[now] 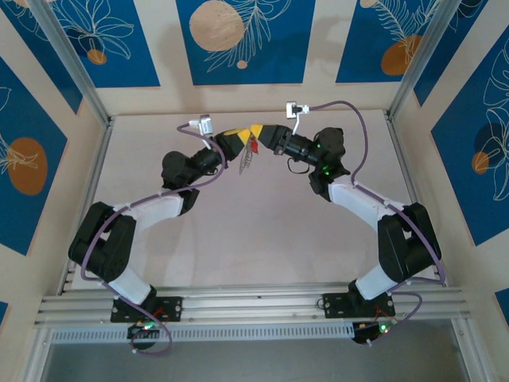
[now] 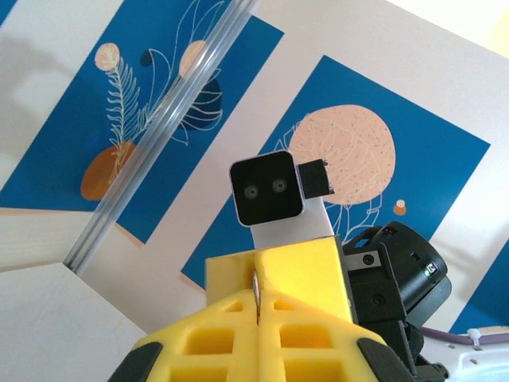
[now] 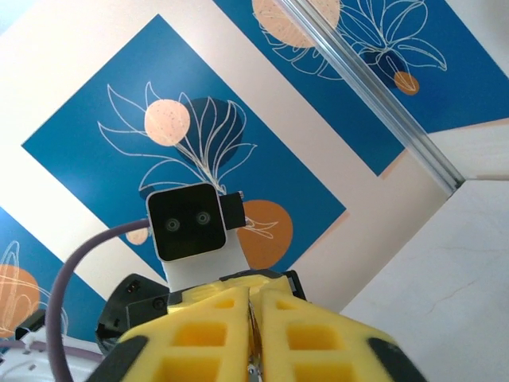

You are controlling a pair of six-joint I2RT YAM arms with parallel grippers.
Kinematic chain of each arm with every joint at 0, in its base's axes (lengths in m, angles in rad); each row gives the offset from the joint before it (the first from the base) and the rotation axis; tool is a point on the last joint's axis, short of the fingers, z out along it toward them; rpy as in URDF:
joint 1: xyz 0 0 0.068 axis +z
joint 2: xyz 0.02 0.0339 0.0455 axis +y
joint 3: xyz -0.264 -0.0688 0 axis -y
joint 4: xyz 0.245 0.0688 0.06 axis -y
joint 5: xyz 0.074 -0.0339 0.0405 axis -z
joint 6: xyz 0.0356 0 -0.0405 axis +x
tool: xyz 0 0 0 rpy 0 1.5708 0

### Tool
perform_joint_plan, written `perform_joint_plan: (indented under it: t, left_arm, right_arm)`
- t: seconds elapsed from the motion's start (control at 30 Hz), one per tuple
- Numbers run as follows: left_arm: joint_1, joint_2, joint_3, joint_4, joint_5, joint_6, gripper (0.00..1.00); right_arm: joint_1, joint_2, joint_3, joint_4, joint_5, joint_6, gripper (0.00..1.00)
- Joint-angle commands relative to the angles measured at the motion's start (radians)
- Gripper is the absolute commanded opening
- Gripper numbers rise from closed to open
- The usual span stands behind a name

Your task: Put the keys on the keyring

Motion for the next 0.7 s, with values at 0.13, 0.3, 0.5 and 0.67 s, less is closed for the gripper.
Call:
perform_joint_plan:
  t: [0.13,0.3,0.5,0.67]
  left_arm:
    - [-0.011,-0.028,0.032,0.036,0.002,0.016,0.0]
    - [0.005,-0.055,0.061,-0.063,0.045,0.067,0.15]
    - [0.065,-0.107,0.113,-0.268,0.138,0.167,0.39]
    - [0.091,-0.117,0.201,-0.504,0.241,0.313,0.49]
  right_arm:
    - [-0.001,0.003,0.03,-0.021,-0.034,-0.026,0.0]
    - [-0.037,-0.017,0.05,-0.118,-0.088,-0.067,0.0]
    - [-0.109,-0.016,0.159,-0.346,-0.269,-0.178,0.0]
    - [-0.149,0.008,0.284,-0.587,-0.404,-0.323,0.0]
